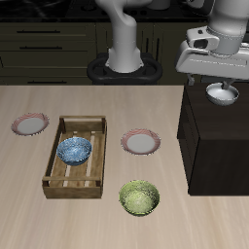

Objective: Place the white bowl on the off-center plate

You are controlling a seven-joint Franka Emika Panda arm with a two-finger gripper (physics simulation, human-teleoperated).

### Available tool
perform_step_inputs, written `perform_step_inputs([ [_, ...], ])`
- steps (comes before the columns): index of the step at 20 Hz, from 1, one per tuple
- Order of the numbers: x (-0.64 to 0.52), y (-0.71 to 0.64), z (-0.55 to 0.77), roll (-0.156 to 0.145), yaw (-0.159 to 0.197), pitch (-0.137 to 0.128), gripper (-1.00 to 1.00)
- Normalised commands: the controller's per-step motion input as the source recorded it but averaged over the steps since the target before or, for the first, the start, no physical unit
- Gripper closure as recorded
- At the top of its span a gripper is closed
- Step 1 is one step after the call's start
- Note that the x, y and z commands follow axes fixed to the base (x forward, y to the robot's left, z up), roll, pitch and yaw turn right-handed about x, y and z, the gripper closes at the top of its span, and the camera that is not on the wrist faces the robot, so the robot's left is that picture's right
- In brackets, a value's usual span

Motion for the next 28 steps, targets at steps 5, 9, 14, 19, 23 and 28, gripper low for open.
perform_step_inputs([
  [5, 0.03, -0.02, -0.21, 0.003, 0.001, 0.036, -1.0],
  [9, -0.01, -0.05, -0.2, 0.007, 0.005, 0.016, -1.0],
  [14, -0.01, -0.11, -0.3, 0.034, -0.01, 0.061, -1.0],
  [19, -0.2, 0.04, -0.31, 0.125, 0.016, 0.029, 1.0],
  [23, -0.13, -0.03, -0.01, 0.022, 0.004, -0.01, 1.0],
  [28, -0.05, -0.12, 0.06, 0.005, -0.021, -0.01, 1.0],
])
